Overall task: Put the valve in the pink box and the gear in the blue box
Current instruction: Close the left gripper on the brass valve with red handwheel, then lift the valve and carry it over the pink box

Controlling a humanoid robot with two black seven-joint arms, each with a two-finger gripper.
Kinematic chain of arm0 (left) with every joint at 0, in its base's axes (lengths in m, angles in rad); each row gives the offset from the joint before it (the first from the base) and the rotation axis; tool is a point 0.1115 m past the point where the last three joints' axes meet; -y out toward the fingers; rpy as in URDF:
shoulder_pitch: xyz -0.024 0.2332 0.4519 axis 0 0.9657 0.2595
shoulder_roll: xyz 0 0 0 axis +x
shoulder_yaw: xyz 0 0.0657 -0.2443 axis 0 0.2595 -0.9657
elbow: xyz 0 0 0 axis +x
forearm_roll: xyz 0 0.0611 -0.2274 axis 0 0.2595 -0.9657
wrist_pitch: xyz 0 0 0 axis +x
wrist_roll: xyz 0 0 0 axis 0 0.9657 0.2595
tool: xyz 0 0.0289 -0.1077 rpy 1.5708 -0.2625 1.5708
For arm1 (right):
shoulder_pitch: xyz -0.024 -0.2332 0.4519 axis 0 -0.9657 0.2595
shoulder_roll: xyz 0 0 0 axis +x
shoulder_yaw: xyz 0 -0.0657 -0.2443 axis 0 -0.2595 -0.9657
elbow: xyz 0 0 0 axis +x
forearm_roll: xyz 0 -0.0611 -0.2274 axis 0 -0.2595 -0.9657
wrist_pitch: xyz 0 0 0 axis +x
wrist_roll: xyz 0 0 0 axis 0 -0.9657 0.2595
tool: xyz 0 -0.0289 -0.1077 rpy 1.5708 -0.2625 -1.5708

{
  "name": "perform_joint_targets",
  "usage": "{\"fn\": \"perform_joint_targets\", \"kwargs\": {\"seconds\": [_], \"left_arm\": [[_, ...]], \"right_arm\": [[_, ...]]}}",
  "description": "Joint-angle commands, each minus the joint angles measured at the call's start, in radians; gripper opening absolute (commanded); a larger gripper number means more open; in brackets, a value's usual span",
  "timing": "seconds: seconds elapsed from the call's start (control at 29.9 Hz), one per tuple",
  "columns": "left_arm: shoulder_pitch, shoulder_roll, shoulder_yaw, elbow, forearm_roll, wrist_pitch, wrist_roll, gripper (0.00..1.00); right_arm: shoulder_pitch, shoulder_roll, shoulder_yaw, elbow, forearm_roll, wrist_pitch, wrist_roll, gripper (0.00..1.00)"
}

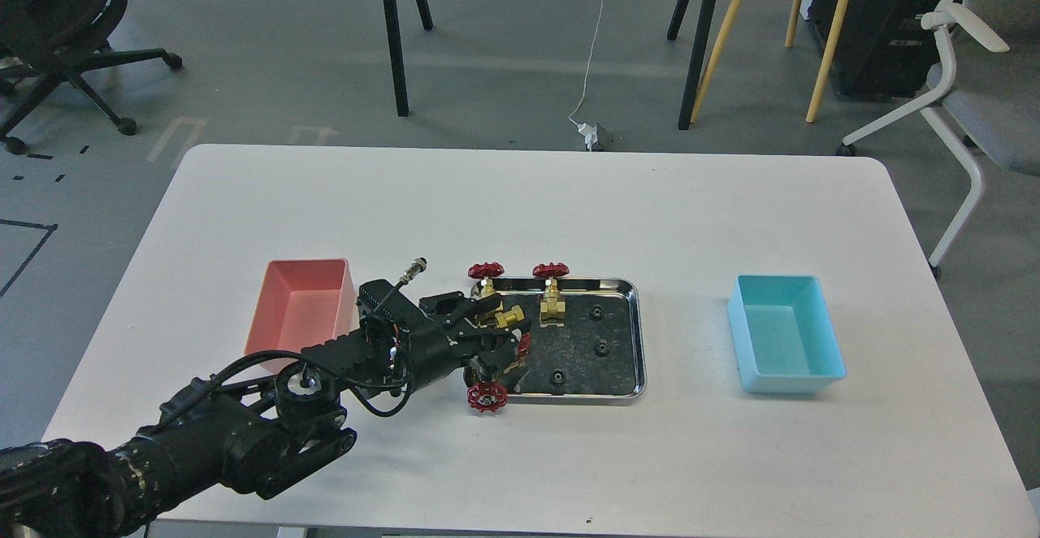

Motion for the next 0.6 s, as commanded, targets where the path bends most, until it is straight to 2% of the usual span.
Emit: {"fn": "perform_joint_targets", "kwargs": {"seconds": [0.0, 0.13, 0.23, 0.43, 0.57], "left_arm": [[-0.001, 0.001, 0.0, 0.0, 0.0, 0.0, 0.001, 0.42], [0.001, 0.005, 0.002, 0.0, -0.005, -0.001, -0.002, 0.3], [0.007, 0.005, 0.0, -0.004, -0.006, -0.001, -0.005, 0.25], [0.005, 0.021, -0.002, -0.03, -0.008, -0.006, -0.021, 0.23], [0.002, 0.093, -0.018, -0.127, -0.076, -0.024, -0.021, 0.23]], "right_arm": [[0.0, -0.001, 0.0, -0.002, 0.0, 0.0, 0.0, 0.99], [0.0, -0.001, 0.0, -0.002, 0.0, 0.0, 0.0, 0.99], [0.0, -0.001, 0.0, -0.005, 0.0, 0.0, 0.0, 0.99], [0.006, -0.001, -0.001, -0.025, 0.0, 0.0, 0.0, 0.99], [0.009, 0.003, -0.001, -0.046, -0.011, 0.0, -0.001, 0.99]]}}
